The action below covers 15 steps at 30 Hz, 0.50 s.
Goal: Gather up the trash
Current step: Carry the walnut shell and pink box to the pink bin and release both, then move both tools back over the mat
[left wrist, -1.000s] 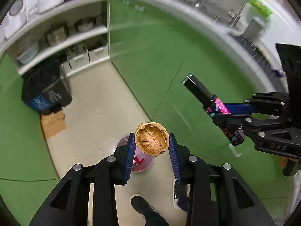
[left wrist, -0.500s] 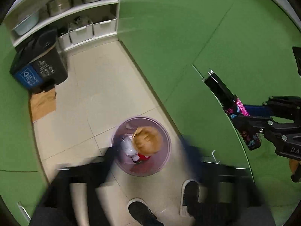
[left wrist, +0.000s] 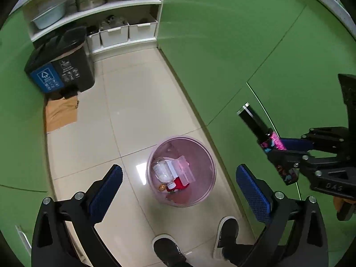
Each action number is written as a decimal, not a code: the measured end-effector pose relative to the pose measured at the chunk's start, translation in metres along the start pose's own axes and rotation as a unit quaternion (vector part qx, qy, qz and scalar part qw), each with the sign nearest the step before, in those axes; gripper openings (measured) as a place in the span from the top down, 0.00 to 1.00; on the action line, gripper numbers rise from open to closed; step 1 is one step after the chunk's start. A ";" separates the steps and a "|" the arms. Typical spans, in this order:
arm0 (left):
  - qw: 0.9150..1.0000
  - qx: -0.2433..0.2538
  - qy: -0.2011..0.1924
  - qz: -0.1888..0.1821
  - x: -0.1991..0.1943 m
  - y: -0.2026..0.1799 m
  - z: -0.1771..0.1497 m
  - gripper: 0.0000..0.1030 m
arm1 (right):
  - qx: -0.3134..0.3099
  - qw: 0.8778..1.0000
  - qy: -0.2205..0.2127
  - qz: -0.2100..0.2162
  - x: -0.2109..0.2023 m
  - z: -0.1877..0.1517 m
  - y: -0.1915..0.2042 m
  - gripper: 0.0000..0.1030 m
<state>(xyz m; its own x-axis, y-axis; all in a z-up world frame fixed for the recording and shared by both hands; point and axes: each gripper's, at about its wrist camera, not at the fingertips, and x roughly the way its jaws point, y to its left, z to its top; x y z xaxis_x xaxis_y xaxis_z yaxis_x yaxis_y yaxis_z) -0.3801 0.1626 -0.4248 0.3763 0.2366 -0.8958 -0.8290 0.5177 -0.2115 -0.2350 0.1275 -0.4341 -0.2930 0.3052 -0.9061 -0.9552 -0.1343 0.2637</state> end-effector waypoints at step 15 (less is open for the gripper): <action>1.000 -0.019 -0.017 0.013 -0.018 0.019 0.008 0.05 | 0.010 0.999 -0.004 -0.040 0.001 0.008 -0.003 0.04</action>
<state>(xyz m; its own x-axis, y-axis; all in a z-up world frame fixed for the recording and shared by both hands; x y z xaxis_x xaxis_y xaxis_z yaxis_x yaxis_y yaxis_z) -0.3993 0.1753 -0.4099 0.3681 0.2774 -0.8875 -0.8536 0.4793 -0.2042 -0.2328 0.1361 -0.4332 -0.2167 0.3223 -0.9215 -0.9760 -0.0912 0.1976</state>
